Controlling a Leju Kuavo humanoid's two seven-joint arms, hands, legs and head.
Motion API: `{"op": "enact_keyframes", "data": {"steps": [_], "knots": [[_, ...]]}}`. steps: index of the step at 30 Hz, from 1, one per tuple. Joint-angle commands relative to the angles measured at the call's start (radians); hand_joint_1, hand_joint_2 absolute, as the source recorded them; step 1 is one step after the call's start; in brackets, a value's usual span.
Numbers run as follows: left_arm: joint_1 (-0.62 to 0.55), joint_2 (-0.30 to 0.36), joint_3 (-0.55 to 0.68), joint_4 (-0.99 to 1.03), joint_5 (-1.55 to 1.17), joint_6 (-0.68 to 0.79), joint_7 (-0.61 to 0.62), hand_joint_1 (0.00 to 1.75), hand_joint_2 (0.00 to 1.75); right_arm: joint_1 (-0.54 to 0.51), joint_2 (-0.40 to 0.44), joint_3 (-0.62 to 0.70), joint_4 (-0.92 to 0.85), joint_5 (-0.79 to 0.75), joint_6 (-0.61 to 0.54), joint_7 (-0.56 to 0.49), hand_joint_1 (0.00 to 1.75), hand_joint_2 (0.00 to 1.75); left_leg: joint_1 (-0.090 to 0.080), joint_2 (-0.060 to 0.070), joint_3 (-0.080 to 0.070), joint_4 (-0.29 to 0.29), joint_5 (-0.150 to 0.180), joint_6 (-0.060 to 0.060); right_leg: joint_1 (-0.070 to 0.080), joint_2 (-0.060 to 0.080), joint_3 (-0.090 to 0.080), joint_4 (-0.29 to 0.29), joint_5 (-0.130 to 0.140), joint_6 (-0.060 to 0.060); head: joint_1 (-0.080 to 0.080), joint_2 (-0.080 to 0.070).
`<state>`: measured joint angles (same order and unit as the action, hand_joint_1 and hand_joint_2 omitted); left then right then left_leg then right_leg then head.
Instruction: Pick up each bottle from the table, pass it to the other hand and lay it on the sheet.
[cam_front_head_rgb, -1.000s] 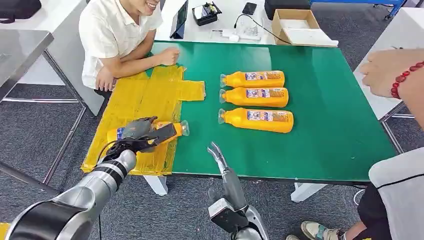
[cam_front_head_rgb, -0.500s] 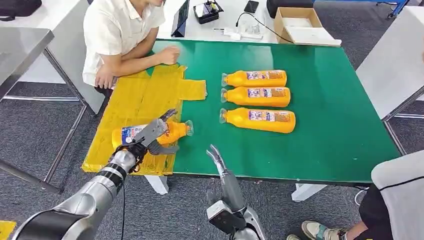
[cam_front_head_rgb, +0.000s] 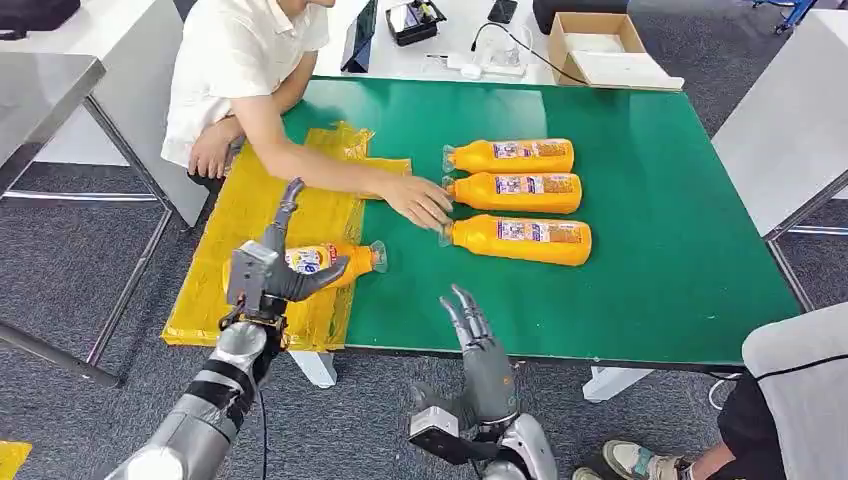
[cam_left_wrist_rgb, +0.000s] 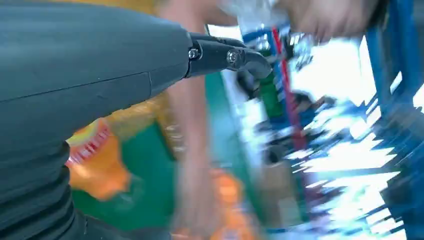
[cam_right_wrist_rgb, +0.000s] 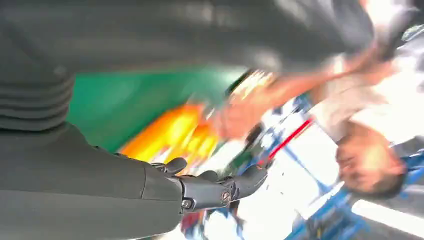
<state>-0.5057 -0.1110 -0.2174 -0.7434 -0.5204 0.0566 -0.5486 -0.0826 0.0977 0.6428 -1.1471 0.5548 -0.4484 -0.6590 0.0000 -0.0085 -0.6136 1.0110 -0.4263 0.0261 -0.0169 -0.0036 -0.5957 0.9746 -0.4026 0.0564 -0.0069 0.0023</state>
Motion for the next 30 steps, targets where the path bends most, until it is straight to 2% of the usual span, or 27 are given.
{"op": "enact_keyframes", "data": {"steps": [1, 3, 4, 7, 11, 12, 17, 22, 23, 24, 28, 30], "knots": [[0.301, -0.014, -0.019, -0.583, 0.465, 0.060, 0.049, 0.00, 1.75, -0.064, -0.135, -0.249, 0.129, 0.323, -0.245, 0.225, 0.00, 1.75, -0.001, 0.002, 0.004, 0.000, -0.003, -0.001, 0.000, 0.001, 0.004, -0.001, -0.002, -0.002, 0.000, 0.000], [0.348, 0.002, -0.056, -0.618, 0.362, 0.179, 0.072, 0.00, 1.75, -0.077, -0.173, -0.334, 0.158, 0.401, -0.250, 0.284, 0.00, 1.75, -0.001, 0.002, 0.001, -0.001, -0.001, 0.000, -0.001, 0.001, 0.001, -0.001, 0.000, -0.001, -0.001, 0.000], [0.376, 0.010, -0.069, -0.631, 0.319, 0.229, 0.091, 0.00, 1.75, -0.091, -0.195, -0.365, 0.196, 0.410, -0.250, 0.291, 0.00, 1.75, -0.001, 0.003, 0.004, -0.001, -0.003, -0.001, -0.001, 0.002, 0.003, -0.001, -0.001, -0.002, 0.000, 0.000], [0.425, 0.022, -0.094, -0.660, 0.254, 0.305, 0.091, 0.00, 1.75, -0.129, -0.234, -0.416, 0.263, 0.439, -0.229, 0.291, 0.00, 1.75, -0.002, 0.001, 0.002, -0.002, -0.001, 0.000, -0.001, 0.000, 0.002, -0.002, 0.000, 0.000, -0.001, 0.000], [0.423, 0.022, -0.096, -0.663, 0.254, 0.307, 0.092, 0.00, 1.75, -0.132, -0.226, -0.420, 0.266, 0.441, -0.229, 0.285, 0.00, 1.75, -0.001, 0.002, 0.003, 0.000, -0.002, 0.000, -0.001, 0.001, 0.003, -0.001, -0.001, -0.001, -0.001, 0.000], [0.423, 0.020, -0.095, -0.663, 0.255, 0.308, 0.093, 0.00, 1.75, -0.136, -0.228, -0.418, 0.275, 0.478, -0.233, 0.321, 0.00, 1.75, -0.001, 0.001, 0.001, 0.000, -0.002, 0.000, -0.001, 0.001, 0.001, -0.001, 0.000, -0.001, 0.000, 0.000], [0.472, 0.015, -0.131, -0.705, 0.247, 0.318, 0.087, 0.00, 1.75, -0.230, -0.277, -0.427, 0.409, 0.555, -0.151, 0.378, 0.00, 1.75, -0.001, 0.003, 0.003, 0.000, -0.002, -0.001, 0.000, 0.002, 0.002, -0.001, -0.001, -0.002, 0.000, 0.000], [0.434, 0.003, -0.149, -0.651, 0.256, 0.304, 0.099, 0.00, 1.75, -0.301, -0.273, -0.409, 0.552, 0.616, -0.117, 0.427, 0.00, 1.75, -0.001, 0.002, 0.001, 0.000, -0.001, 0.000, -0.001, 0.001, 0.001, -0.001, 0.000, -0.001, -0.001, 0.000], [0.432, 0.004, -0.155, -0.649, 0.254, 0.301, 0.100, 0.00, 1.75, -0.305, -0.272, -0.399, 0.565, 0.633, -0.120, 0.440, 0.00, 1.75, -0.001, 0.003, 0.005, 0.000, -0.003, -0.001, 0.000, 0.002, 0.005, -0.001, -0.001, -0.002, 0.000, 0.000], [0.432, 0.006, -0.160, -0.650, 0.250, 0.298, 0.102, 0.00, 1.75, -0.306, -0.269, -0.393, 0.571, 0.645, -0.117, 0.451, 0.00, 1.75, -0.001, 0.001, 0.001, 0.000, -0.001, 0.000, 0.000, 0.000, 0.001, -0.002, 0.000, -0.001, 0.000, 0.000], [0.435, 0.003, -0.163, -0.656, 0.255, 0.292, 0.110, 0.00, 1.75, -0.325, -0.272, -0.363, 0.586, 0.699, -0.099, 0.501, 0.00, 1.75, -0.001, 0.002, 0.004, 0.000, -0.003, -0.001, 0.000, 0.002, 0.003, -0.001, -0.001, -0.002, -0.001, 0.000], [0.425, 0.002, -0.171, -0.645, 0.256, 0.285, 0.112, 0.00, 1.75, -0.362, -0.265, -0.365, 0.611, 0.692, -0.093, 0.489, 0.00, 1.75, -0.001, 0.002, 0.002, 0.000, -0.001, 0.000, 0.000, 0.002, 0.001, -0.001, 0.000, -0.001, -0.001, 0.000]]}}
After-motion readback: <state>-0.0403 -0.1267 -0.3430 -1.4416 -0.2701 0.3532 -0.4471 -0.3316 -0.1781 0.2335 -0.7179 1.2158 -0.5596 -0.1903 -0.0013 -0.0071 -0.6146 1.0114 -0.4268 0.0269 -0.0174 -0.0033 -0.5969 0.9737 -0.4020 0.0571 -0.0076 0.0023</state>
